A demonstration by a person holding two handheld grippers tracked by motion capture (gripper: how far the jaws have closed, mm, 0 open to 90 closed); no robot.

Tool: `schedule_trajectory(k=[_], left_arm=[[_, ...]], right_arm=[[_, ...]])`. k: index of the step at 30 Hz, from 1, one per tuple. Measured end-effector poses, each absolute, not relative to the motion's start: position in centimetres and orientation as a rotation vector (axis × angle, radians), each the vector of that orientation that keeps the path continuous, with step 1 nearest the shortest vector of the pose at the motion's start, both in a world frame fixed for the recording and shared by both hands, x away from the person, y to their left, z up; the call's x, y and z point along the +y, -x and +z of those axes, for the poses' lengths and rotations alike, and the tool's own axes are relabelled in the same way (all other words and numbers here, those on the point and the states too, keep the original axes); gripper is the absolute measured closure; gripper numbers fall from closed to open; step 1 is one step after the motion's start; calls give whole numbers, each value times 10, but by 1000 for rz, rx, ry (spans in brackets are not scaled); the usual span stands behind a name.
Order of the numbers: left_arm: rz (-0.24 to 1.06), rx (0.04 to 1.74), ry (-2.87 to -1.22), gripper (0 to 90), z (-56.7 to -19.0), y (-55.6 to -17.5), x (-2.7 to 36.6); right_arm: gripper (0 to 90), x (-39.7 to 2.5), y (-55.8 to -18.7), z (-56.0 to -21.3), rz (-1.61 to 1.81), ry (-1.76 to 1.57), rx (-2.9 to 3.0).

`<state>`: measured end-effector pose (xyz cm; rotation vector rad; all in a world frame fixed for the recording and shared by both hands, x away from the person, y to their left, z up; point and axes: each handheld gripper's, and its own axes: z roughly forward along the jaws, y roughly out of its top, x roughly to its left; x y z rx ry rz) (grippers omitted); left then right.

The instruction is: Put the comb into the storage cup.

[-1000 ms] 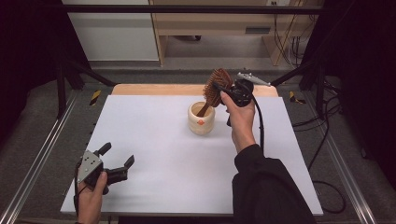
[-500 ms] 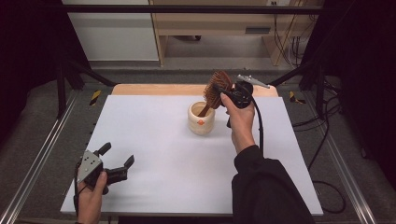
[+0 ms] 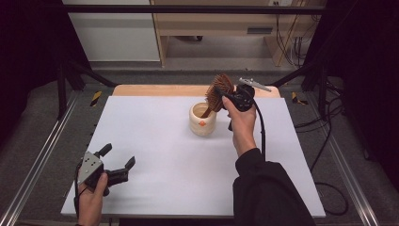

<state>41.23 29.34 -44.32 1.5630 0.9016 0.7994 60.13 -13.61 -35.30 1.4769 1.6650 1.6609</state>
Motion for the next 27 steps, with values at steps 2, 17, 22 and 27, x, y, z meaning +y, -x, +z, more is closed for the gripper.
schedule_trajectory(k=[2,17,22,27], left_arm=[[800,901,-1564,16,-443,-412,294],[802,908,-1563,14,-443,-412,294],[801,906,-1563,15,-443,-412,294],[801,906,-1563,14,-443,-412,294]], right_arm=[[517,-136,-601,-354,1662,-1483,1660],[517,-132,-602,-357,1656,-1487,1669],[516,-132,-603,-359,1650,-1494,1669],[516,-130,-604,-362,1646,-1493,1675]])
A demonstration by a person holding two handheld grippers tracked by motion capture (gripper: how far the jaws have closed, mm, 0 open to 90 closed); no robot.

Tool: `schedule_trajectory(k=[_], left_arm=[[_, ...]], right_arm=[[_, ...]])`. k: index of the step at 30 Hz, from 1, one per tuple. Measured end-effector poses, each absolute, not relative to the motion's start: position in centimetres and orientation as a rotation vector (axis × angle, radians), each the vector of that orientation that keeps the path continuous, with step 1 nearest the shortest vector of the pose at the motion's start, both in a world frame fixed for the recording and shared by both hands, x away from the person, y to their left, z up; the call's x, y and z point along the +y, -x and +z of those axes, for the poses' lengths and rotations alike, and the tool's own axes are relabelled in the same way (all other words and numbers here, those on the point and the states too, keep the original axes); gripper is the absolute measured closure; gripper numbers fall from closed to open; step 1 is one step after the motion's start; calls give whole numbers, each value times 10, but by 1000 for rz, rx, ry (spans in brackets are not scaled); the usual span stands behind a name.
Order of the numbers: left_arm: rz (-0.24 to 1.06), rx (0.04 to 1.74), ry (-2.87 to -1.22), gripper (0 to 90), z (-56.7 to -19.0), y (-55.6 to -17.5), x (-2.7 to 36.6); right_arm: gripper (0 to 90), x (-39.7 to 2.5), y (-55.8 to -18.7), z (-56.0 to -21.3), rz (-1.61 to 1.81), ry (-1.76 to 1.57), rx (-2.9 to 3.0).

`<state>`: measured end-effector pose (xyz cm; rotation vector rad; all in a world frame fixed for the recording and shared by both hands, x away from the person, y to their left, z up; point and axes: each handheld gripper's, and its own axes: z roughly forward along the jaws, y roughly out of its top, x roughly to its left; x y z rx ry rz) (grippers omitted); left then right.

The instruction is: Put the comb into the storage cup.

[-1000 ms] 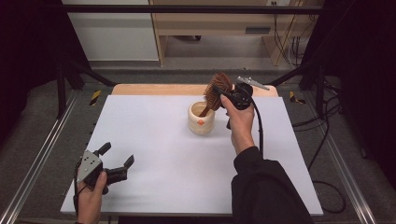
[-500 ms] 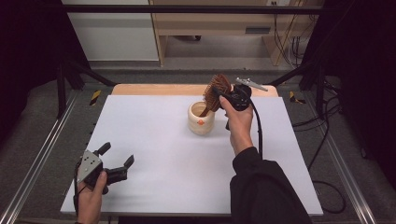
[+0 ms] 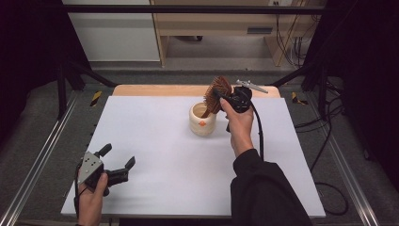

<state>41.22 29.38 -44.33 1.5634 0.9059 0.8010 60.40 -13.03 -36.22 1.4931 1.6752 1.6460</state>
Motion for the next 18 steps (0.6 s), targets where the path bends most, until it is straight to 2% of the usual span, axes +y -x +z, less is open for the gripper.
schedule_trajectory(k=[18], left_arm=[[800,907,-1561,14,-443,-412,295]], right_arm=[[516,-127,-605,-367,1660,-1494,1677]])
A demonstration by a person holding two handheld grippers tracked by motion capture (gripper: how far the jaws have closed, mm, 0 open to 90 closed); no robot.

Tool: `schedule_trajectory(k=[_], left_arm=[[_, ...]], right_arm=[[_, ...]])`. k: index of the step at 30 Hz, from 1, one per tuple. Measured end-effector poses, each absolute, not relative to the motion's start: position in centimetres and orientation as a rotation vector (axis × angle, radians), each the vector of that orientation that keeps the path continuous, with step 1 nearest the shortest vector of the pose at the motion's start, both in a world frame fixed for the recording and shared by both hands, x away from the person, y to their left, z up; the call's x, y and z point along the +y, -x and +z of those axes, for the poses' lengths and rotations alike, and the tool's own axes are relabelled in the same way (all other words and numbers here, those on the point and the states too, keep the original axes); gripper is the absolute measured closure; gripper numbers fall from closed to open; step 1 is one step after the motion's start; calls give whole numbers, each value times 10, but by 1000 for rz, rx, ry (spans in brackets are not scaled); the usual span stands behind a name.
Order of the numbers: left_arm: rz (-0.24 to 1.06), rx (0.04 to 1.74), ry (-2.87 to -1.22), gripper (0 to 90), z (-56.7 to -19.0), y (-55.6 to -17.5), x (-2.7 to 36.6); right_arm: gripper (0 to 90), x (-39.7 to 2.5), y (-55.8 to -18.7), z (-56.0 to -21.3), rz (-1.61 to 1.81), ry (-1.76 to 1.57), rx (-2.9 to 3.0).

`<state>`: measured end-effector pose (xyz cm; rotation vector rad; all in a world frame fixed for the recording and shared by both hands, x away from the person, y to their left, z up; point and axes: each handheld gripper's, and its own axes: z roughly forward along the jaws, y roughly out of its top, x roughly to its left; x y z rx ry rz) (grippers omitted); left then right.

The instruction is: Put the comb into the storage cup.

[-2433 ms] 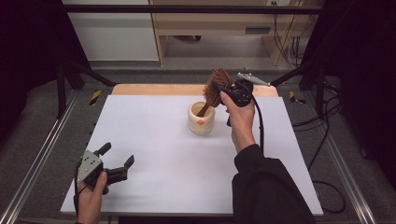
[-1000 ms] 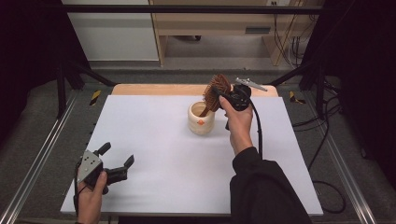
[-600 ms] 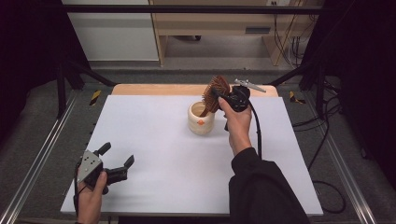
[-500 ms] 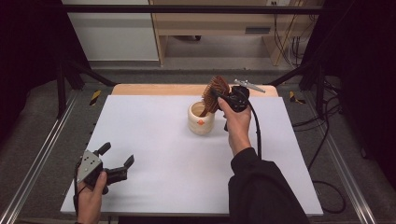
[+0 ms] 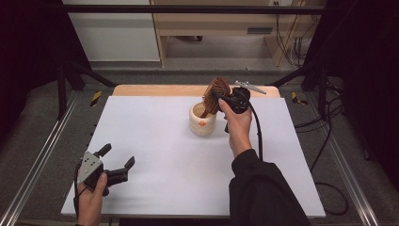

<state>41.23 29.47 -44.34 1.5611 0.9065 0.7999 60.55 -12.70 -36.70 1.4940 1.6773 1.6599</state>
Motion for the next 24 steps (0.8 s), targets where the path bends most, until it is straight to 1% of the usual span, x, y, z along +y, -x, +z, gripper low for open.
schedule_trajectory(k=[24], left_arm=[[802,907,-1561,14,-443,-412,295]], right_arm=[[516,-124,-607,-371,1705,-1523,1660]])
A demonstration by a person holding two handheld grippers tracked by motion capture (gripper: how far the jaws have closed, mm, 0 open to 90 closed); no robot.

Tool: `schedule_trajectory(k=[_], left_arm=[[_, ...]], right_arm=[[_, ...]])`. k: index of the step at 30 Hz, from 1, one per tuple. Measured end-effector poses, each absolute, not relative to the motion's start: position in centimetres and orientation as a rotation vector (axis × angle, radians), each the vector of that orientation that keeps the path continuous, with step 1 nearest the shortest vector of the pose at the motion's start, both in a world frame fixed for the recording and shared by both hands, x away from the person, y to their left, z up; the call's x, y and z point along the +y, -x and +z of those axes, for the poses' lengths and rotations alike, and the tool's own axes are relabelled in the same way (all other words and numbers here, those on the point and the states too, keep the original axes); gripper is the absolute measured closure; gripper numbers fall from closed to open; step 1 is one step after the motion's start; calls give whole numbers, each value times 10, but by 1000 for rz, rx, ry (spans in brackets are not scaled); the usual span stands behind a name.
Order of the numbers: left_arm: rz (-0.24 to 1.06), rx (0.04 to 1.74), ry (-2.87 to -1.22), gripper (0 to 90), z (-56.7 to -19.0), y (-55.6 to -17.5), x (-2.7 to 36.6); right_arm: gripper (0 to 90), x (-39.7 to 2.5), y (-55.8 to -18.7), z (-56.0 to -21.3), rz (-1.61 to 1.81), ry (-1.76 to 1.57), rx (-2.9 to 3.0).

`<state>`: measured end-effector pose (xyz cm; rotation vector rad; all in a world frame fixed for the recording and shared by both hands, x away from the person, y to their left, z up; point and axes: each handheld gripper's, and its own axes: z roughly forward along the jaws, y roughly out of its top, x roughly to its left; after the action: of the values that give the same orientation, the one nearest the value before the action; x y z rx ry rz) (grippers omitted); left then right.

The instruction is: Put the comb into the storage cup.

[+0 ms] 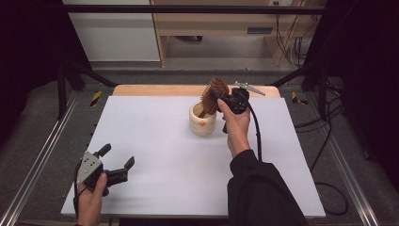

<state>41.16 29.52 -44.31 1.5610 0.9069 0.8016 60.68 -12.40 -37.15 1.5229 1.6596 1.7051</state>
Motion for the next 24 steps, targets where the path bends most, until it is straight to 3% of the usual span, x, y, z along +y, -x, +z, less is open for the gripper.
schedule_trajectory(k=[24], left_arm=[[800,908,-1561,15,-444,-412,295]], right_arm=[[508,-127,-610,-375,1711,-1541,1647]])
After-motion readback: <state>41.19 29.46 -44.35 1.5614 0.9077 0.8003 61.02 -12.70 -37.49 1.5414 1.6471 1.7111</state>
